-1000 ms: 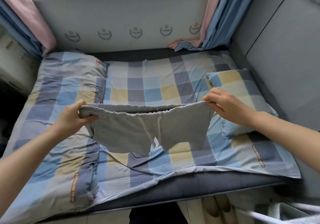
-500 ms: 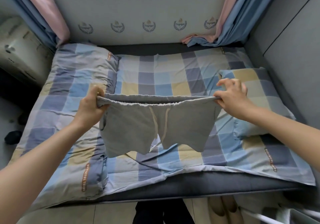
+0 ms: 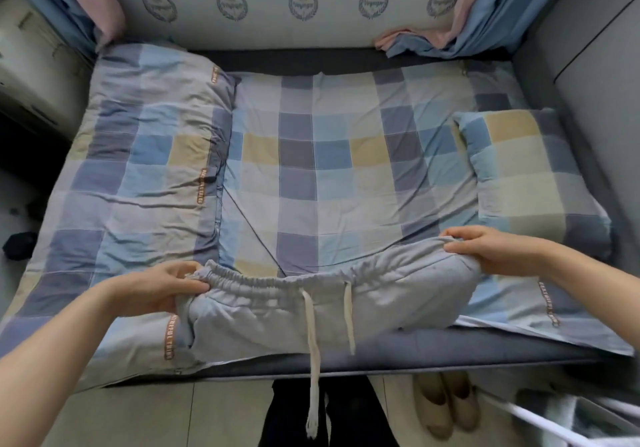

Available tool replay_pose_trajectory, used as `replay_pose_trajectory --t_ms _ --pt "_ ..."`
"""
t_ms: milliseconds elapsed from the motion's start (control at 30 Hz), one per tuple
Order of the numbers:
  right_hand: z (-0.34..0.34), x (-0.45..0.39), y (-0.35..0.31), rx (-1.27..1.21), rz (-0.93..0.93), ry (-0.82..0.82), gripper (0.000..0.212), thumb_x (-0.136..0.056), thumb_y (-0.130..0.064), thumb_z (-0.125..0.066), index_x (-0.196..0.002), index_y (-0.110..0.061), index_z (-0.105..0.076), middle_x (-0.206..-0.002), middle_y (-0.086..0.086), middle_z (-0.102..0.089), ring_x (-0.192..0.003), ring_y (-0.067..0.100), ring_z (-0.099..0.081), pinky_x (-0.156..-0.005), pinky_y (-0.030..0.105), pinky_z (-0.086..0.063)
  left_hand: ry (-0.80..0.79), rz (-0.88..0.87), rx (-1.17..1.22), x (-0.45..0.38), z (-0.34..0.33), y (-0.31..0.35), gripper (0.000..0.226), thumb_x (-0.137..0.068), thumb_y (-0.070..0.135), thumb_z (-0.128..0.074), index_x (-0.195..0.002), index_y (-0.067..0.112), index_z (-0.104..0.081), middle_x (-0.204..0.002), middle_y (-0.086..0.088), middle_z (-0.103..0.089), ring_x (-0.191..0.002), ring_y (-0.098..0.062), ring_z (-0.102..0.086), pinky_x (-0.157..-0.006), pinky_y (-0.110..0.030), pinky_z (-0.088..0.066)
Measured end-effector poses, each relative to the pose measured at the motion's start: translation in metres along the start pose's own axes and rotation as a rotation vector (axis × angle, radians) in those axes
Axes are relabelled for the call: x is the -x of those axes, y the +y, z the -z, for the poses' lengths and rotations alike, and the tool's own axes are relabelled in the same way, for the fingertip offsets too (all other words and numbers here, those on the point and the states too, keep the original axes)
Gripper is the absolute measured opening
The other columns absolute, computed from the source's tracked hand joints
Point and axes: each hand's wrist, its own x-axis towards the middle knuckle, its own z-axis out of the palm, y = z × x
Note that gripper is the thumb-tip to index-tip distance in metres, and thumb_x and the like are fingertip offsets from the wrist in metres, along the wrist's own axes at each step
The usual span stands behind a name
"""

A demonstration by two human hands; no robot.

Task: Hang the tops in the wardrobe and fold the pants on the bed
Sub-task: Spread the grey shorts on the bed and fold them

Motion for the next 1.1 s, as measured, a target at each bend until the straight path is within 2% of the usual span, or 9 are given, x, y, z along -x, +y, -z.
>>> replay_pose_trajectory --t_ms 100,167,300,400,533,633,867,967,1100 --pt "0.008 -0.037 -0.002 0.001 0.033 0.108 0.017 -0.093 -0.025 -0.058 -0.109 -0.029 -0.064 -0.115 0.001 -0.066 -0.102 0.015 -0.063 -0.093 0.039 -0.047 0.218 -0.132 0.077 -0.033 0.012 0.01 0.034 -0.085 0.014 -0.067 -0.118 0.007 -0.064 -0.115 -0.023 -0.068 -0.096 -0.03 -0.068 -0.071 -0.034 -0.06" --pt "0.004 -0.07 0.003 0.012 0.081 0.242 0.01 -0.094 -0.031 -0.058 -0.099 -0.036 -0.066 -0.103 0.004 -0.067 -0.093 0.017 -0.062 -0.084 0.04 -0.047 0.351 -0.202 0.114 -0.064 0.011 0.007 0.025 -0.087 0.013 -0.066 -0.112 0.008 -0.067 -0.107 -0.02 -0.072 -0.088 -0.027 -0.07 -0.067 -0.033 -0.06" --pt "-0.006 -0.19 0.047 0.079 0.167 0.562 0.026 -0.093 -0.025 -0.06 -0.099 -0.001 -0.066 -0.079 0.013 -0.055 -0.073 0.02 -0.045 -0.06 0.03 -0.03 0.577 -0.215 0.04 -0.175 0.008 -0.032 0.007 -0.092 0.01 -0.065 -0.098 0.008 -0.067 -0.08 -0.018 -0.065 -0.068 -0.02 -0.06 -0.057 -0.028 -0.046" --pt "-0.012 -0.292 0.1 0.199 0.186 0.657 0.031 -0.092 -0.016 -0.06 -0.086 0.014 -0.058 -0.069 0.012 -0.046 -0.067 0.019 -0.038 -0.058 0.03 -0.027 0.641 -0.194 -0.131 -0.274 0.014 -0.083 0.005 -0.092 0.005 -0.063 -0.094 0.01 -0.065 -0.08 -0.009 -0.065 -0.073 -0.018 -0.058 -0.066 -0.033 -0.047" --pt "-0.013 -0.383 0.159 0.265 0.26 0.709 0.012 -0.095 -0.005 -0.052 -0.088 -0.001 -0.06 -0.066 0.001 -0.051 -0.06 0.01 -0.043 -0.056 0.026 -0.031 0.691 -0.177 -0.294 -0.37 0.029 -0.136 0.019 -0.094 0.005 -0.055 -0.084 0.021 -0.054 -0.082 -0.002 -0.061 -0.079 -0.02 -0.055 -0.069 -0.04 -0.045" --pt "-0.004 -0.421 0.179 0.284 0.3 0.722 0.012 -0.098 -0.008 -0.047 -0.097 -0.008 -0.059 -0.08 0.001 -0.059 -0.072 0.011 -0.052 -0.061 0.025 -0.035 0.706 -0.158 -0.339 -0.409 0.045 -0.149 0.007 -0.098 0.011 -0.048 -0.093 0.016 -0.049 -0.083 -0.008 -0.057 -0.076 -0.023 -0.051 -0.066 -0.038 -0.04" --pt "0.036 -0.457 0.122 0.461 0.443 0.8 0.012 -0.097 -0.01 -0.048 -0.086 -0.011 -0.052 -0.067 0.006 -0.05 -0.064 0.015 -0.044 -0.06 0.03 -0.032 0.736 -0.326 -0.435 -0.445 0.098 -0.077 0.017 -0.096 0.001 -0.046 -0.101 0.017 -0.048 -0.061 -0.003 -0.04 -0.052 -0.016 -0.032 -0.044 -0.025 -0.03" --pt "0.068 -0.491 0.074 0.482 0.383 0.909 0.023 -0.096 -0.017 -0.048 -0.111 -0.001 -0.058 -0.099 0.022 -0.064 -0.094 0.029 -0.06 -0.082 0.037 -0.045 0.904 -0.383 -0.411 -0.466 0.121 -0.023 0.022 -0.095 0.01 -0.053 -0.116 0.016 -0.053 -0.082 -0.004 -0.055 -0.072 -0.023 -0.051 -0.062 -0.027 -0.042" --pt "0.065 -0.527 0.042 0.719 0.2 0.953 0.04 -0.092 -0.007 -0.045 -0.132 -0.005 -0.05 -0.129 0.021 -0.055 -0.121 0.036 -0.049 -0.099 0.036 -0.038 0.984 -0.282 -0.506 -0.495 0.112 0.009 0.05 -0.09 0.01 -0.058 -0.138 0.009 -0.045 -0.135 -0.013 -0.053 -0.117 -0.031 -0.055 -0.1 -0.037 -0.042"
